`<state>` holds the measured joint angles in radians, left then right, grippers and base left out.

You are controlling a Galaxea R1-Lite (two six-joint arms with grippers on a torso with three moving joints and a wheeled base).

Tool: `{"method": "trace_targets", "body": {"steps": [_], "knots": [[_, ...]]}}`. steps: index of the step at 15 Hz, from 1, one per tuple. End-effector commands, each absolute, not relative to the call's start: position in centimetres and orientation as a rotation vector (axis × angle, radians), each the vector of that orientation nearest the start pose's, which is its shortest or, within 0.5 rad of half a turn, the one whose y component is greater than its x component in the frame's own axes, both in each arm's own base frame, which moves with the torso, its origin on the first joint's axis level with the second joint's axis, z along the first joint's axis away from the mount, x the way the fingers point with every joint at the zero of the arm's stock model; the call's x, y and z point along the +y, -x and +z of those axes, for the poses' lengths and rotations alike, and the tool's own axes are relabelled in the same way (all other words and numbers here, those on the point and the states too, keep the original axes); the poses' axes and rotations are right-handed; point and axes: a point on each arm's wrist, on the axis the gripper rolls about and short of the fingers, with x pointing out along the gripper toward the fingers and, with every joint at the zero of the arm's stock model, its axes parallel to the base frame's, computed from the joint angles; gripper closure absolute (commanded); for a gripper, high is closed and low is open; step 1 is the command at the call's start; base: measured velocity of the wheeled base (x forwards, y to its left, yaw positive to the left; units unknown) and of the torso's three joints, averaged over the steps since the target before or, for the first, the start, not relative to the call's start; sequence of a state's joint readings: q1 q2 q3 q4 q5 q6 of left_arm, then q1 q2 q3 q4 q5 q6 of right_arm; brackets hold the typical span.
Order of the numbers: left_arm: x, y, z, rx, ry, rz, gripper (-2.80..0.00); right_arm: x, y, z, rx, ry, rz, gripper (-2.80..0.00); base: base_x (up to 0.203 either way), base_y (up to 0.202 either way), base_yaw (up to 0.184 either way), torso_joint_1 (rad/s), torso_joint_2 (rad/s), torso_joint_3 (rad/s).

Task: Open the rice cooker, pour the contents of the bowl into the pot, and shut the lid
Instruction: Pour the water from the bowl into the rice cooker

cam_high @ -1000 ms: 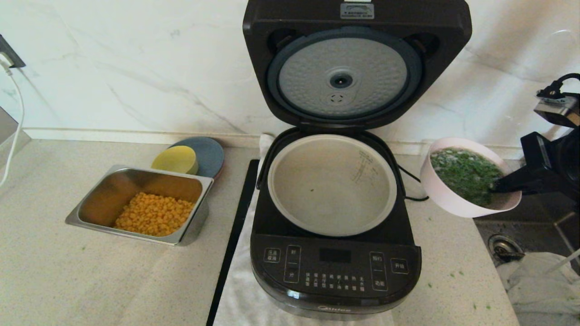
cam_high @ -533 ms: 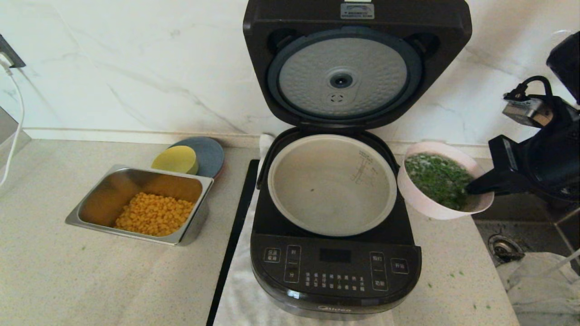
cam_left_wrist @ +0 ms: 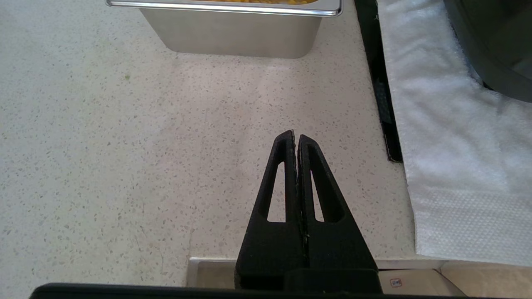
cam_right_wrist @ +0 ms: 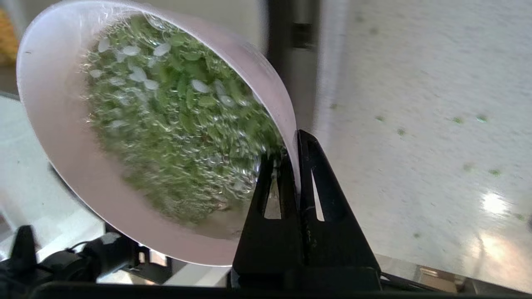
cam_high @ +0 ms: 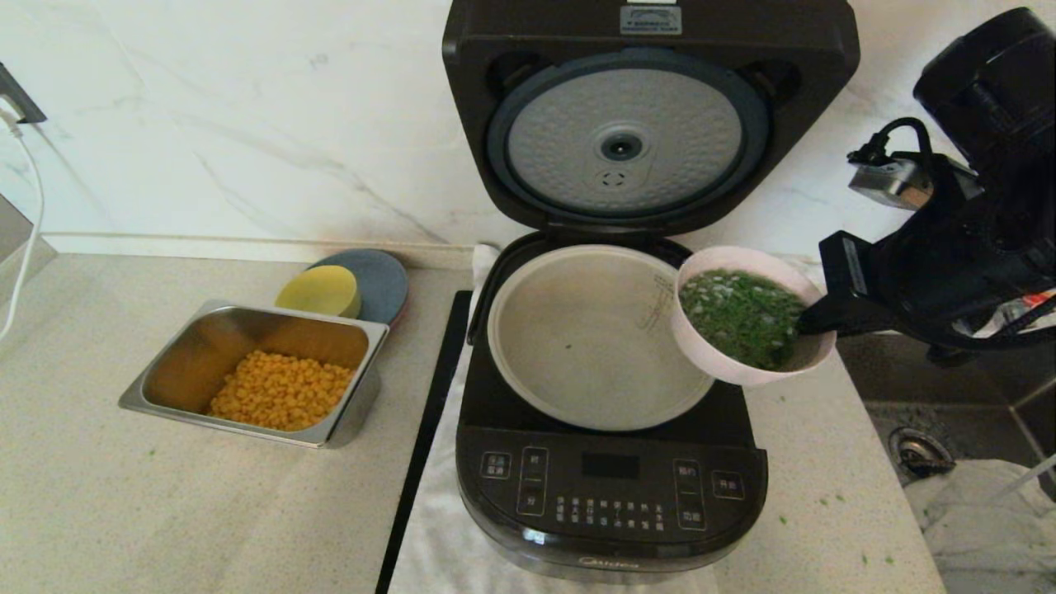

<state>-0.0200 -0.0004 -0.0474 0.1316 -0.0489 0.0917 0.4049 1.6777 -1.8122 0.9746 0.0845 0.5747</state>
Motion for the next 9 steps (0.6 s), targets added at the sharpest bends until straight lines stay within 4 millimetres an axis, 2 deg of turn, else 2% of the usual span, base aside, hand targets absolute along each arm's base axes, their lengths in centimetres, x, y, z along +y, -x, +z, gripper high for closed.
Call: {"method": "trace_targets", "body": {"steps": [1, 4, 9], "knots": [[-0.1, 2.7, 7.5, 0.08, -0.091, -0.073, 0.0, 12.3, -24.9, 31.8, 0.954, -0.38, 0.219, 0.0, 0.0, 0.0, 0.0, 0.0, 0.0, 0.0], [-0.1, 2.7, 7.5, 0.081, -0.091, -0.073, 0.0, 14.2, -25.2, 31.9, 0.954, -0.357, 0.241, 0.0, 0.0, 0.0, 0.0, 0.0, 0.0, 0.0], [-0.1, 2.7, 7.5, 0.08, -0.091, -0.073, 0.0, 17.1, -26.1, 30.2, 0.97, -0.309, 0.252, 0.0, 0.0, 0.0, 0.0, 0.0, 0.0, 0.0]]}}
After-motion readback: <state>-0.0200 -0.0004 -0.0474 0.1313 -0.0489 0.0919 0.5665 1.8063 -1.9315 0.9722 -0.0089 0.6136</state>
